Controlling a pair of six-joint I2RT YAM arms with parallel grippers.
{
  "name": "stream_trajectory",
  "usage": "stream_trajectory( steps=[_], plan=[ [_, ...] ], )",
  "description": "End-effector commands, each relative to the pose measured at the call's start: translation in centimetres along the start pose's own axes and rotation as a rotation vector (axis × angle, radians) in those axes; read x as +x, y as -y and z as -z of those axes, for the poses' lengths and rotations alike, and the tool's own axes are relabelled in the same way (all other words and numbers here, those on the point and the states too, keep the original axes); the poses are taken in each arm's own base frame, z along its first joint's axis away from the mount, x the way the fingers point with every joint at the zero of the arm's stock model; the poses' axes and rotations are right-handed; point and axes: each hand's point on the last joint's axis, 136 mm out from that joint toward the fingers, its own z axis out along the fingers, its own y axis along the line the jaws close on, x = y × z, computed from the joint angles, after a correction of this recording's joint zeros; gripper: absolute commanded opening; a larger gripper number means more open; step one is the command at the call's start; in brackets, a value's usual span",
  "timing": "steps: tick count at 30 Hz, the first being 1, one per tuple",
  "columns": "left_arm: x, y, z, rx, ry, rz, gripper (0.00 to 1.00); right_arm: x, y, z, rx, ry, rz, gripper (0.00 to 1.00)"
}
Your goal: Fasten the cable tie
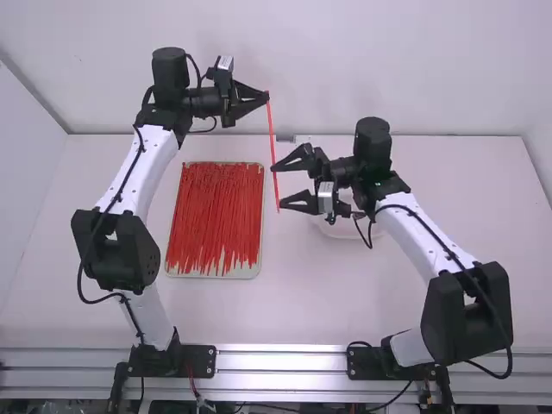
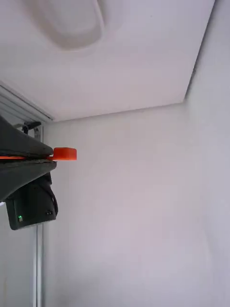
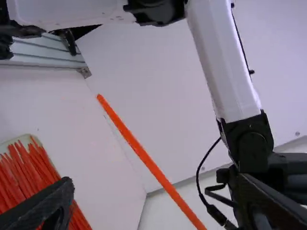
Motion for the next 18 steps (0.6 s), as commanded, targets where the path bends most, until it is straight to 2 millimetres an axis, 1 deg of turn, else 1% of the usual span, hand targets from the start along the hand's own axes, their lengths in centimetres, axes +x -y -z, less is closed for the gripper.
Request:
stream_trajectory(
  steps=[1,3,5,6,8,12,13,14,18],
  plan=[
    [0.57,0.64,-0.14,0.015,-0.027,-0.012,0.02,-0.26,-0.16,-0.09,-0.004,0.017,0.015,0.79],
    [0.59,0.58,-0.16,0.014,-0.028,-0.012,0.02,-0.26,-0.15,-0.09,-0.004,0.017,0.024,0.76],
    [0.59,0.40,-0.16,0.009,-0.026,-0.017,0.02,-0.31,-0.17,-0.20,-0.005,0.020,0.032,0.70],
    [0.48,0.25,-0.15,0.003,-0.018,-0.009,0.02,-0.24,-0.07,-0.02,-0.003,0.015,0.040,0.64],
    [0.36,-0.04,-0.15,-0.008,-0.008,0.002,0.02,-0.21,-0.05,0.09,-0.002,0.012,0.040,0.60],
    [0.42,-0.02,-0.17,-0.007,-0.011,0.004,0.02,-0.22,-0.04,0.11,-0.001,0.011,0.084,0.45],
    [0.42,-0.02,-0.17,-0.007,-0.011,0.004,0.02,-0.22,-0.04,0.11,-0.001,0.011,0.084,0.45],
    [0.37,-0.04,-0.17,-0.008,-0.008,0.001,0.02,-0.22,-0.02,0.11,-0.001,0.011,0.101,0.41],
    [0.38,-0.03,-0.20,-0.008,-0.009,-0.003,0.02,-0.24,0.11,0.12,-0.001,0.010,0.113,0.33]
  ],
)
